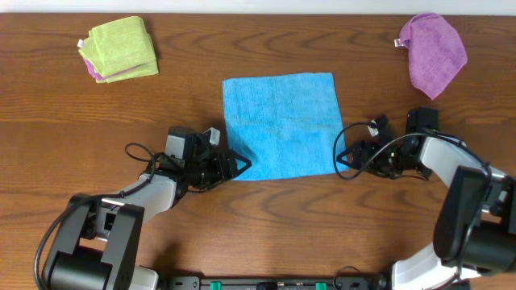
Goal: Fold the cloth
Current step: 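Position both grippers at the blue cloth's bottom corners and grasp them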
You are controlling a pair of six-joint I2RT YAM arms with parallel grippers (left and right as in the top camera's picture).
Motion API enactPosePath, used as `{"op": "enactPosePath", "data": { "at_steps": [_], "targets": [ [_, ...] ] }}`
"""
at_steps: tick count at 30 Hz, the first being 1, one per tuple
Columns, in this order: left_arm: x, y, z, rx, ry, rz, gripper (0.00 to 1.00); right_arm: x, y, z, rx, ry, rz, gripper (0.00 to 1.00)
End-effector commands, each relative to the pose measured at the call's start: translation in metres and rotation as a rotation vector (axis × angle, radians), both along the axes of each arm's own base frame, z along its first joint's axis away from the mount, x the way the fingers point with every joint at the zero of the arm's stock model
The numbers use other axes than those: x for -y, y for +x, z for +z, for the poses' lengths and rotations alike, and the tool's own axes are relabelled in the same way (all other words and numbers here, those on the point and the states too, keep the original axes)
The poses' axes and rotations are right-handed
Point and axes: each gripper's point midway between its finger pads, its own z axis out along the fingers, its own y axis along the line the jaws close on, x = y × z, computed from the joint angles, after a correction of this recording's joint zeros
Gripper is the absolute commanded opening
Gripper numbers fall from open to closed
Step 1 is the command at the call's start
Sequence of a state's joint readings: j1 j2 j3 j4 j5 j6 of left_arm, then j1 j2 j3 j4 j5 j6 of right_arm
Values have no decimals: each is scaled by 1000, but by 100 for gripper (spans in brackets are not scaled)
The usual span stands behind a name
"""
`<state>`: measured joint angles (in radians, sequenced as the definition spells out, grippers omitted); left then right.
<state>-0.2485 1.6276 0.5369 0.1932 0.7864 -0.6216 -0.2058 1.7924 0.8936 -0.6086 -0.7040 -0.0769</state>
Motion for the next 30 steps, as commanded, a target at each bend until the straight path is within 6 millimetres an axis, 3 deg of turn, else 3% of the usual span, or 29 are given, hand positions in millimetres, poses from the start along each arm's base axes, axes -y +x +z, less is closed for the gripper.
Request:
{"op": "enactPosePath", "data": {
  "at_steps": [1,13,22,30],
  "targets": [
    [-16,-28,-39,-131,98,19,75,-1,-7,-21,-55,9,3,68],
    [-19,-26,-41,-124,118,29,75,-26,-16,-37,-102,43,72,60],
    [-21,-25,-43,-120,135,39,70,-5,-32,-53,-196,-106,55,57],
    [-21,-23,-43,-111,135,41,70,9,-48,-60,-295,-191,21,61]
  ]
}}
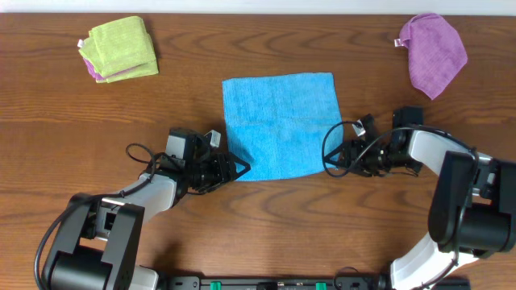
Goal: Fold the cloth
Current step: 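Position both grippers at the blue cloth's bottom corners and grasp them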
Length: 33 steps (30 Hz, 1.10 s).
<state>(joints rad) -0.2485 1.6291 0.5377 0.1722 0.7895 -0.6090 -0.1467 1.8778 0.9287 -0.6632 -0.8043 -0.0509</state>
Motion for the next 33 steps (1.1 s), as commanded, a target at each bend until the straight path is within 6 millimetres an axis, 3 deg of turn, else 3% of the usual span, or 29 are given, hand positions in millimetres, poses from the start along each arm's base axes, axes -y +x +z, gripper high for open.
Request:
{"op": "enactPosePath", "data": {
  "at_steps": [1,7,13,16,20,23,26,33],
  "targets": [
    [-20,-19,-40,-96,130,50,71,43,-40,-56,-198,-323,2,61],
    [-19,-16,-39,-82,124,54,71,71,-47,-64,-286,-455,-97,64],
    [-19,-15,-38,-78,123,54,71,76,-37,-67,-253,-478,-129,63],
    [-19,-15,-38,-78,122,53,71,100,-47,-72,-325,-627,-190,63],
    [-19,-14,-38,-75,121,54,71,104,-45,-74,-318,-645,-205,63],
    [-19,-13,-37,-72,121,54,71,120,-51,-77,-351,-750,-254,66],
    [-19,-13,-37,-71,121,54,71,117,-53,-79,-350,-739,-256,65],
    [-19,-13,-37,-71,122,55,71,85,-62,-93,-304,-576,-222,56]
  ]
}}
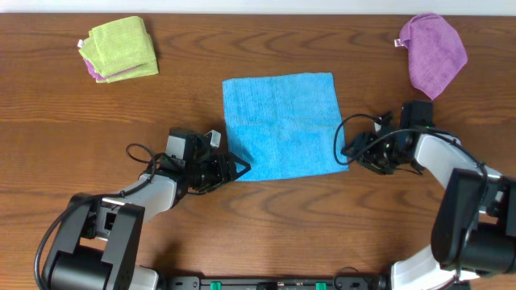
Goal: Fold the cloth
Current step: 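Position both grippers at the blue cloth's bottom corners and grasp them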
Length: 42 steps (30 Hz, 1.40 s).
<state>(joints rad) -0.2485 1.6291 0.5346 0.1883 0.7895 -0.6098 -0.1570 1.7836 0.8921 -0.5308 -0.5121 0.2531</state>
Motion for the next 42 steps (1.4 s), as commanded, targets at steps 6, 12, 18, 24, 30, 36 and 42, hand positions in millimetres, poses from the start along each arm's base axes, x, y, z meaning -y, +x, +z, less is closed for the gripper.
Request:
{"op": "enactPosePath", "data": {
  "at_steps": [6,12,18,24,30,36,42],
  "targets": [
    [-20,-14,-39,-82,130,57,71,17,-93,-85,-282,-150,36,57],
    [-19,-18,-39,-100,124,50,71,6,-109,-83,-301,-90,100,58],
    [-19,-18,-39,-100,124,50,71,-4,-121,-82,-319,-51,130,58],
    [-19,-18,-39,-100,125,51,69,-4,-122,-82,-315,-52,139,54],
    [-20,-18,-39,-99,128,53,43,-3,-115,-84,-288,-58,132,22],
    [-20,-16,-39,-92,125,53,10,-1,-107,-85,-260,-65,118,8],
    [-19,-16,-38,-92,124,55,34,0,-114,-84,-294,-76,120,66]
  ]
}}
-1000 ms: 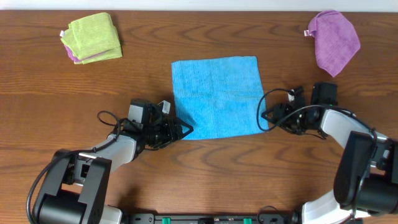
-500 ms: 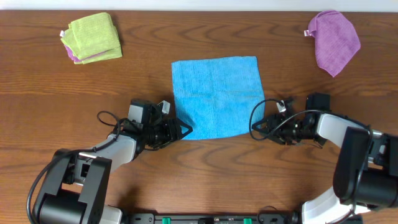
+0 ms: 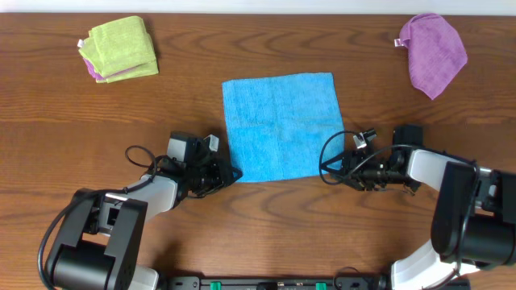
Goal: Fold the cloth
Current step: 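Position both grippers at the blue cloth's bottom corners and grasp them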
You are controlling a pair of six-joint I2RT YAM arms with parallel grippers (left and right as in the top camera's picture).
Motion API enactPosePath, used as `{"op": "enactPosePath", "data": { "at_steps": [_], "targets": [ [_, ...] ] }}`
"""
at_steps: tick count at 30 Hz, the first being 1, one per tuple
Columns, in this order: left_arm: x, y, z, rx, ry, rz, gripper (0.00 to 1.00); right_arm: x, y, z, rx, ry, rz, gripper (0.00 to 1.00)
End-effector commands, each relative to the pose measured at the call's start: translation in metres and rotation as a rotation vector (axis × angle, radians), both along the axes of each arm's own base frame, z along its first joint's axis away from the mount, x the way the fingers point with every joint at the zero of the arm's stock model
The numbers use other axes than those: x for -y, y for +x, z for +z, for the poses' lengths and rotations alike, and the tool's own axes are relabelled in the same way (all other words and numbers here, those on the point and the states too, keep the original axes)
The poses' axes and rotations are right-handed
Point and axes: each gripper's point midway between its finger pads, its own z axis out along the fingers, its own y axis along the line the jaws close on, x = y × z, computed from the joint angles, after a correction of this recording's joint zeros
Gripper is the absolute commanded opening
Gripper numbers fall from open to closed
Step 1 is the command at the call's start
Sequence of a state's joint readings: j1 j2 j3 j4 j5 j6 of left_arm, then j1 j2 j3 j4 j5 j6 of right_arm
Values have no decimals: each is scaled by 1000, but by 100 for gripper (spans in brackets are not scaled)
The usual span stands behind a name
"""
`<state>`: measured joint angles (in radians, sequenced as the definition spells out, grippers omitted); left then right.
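The blue cloth lies flat and spread open in the middle of the table. My left gripper lies low at the cloth's near left corner, its fingers tapering to a point at the edge. My right gripper lies low at the near right corner, with its tip over the cloth's edge. From overhead both pairs of jaws are too small and dark to show whether they are open or shut, or whether they hold any fabric.
A folded yellow-green cloth sits at the far left on top of a pink one. A crumpled purple cloth lies at the far right. Black cables loop beside both wrists.
My right gripper has moved left and slightly nearer, from just outside the near right corner to over the cloth's edge. My left gripper has drawn back a little toward the corner. The cloth lies as before.
At first both grippers lay at the cloth's near corners. My right gripper then shifted left onto the edge, then back out to the right, and is now in over the edge again. My left gripper stayed put until its last small shift. The cloth has stayed flat throughout.
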<state>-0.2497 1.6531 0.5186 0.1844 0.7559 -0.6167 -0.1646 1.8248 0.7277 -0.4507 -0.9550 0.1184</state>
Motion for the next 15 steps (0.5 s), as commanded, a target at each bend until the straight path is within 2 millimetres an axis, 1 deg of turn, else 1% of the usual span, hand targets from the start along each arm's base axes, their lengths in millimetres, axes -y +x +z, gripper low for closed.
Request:
{"op": "enactPosePath", "data": {
  "at_steps": [1,3,6,7,10,15],
  "targets": [
    [-14,-10,-23,-52,87,34,37,65,-73,-93,-310,-544,56,67],
    [-14,-10,-23,-52,87,34,45,73,-77,-94,-336,-590,60,72],
    [-14,-10,-23,-52,88,34,51,80,-77,-93,-360,-634,61,74],
    [-14,-10,-23,-52,87,34,52,82,-75,-92,-360,-641,61,76],
    [-14,-10,-23,-52,88,33,52,88,-68,-90,-360,-671,46,76],
    [-14,-9,-24,-51,91,35,52,112,-66,-84,-421,-808,25,77]
  ]
}}
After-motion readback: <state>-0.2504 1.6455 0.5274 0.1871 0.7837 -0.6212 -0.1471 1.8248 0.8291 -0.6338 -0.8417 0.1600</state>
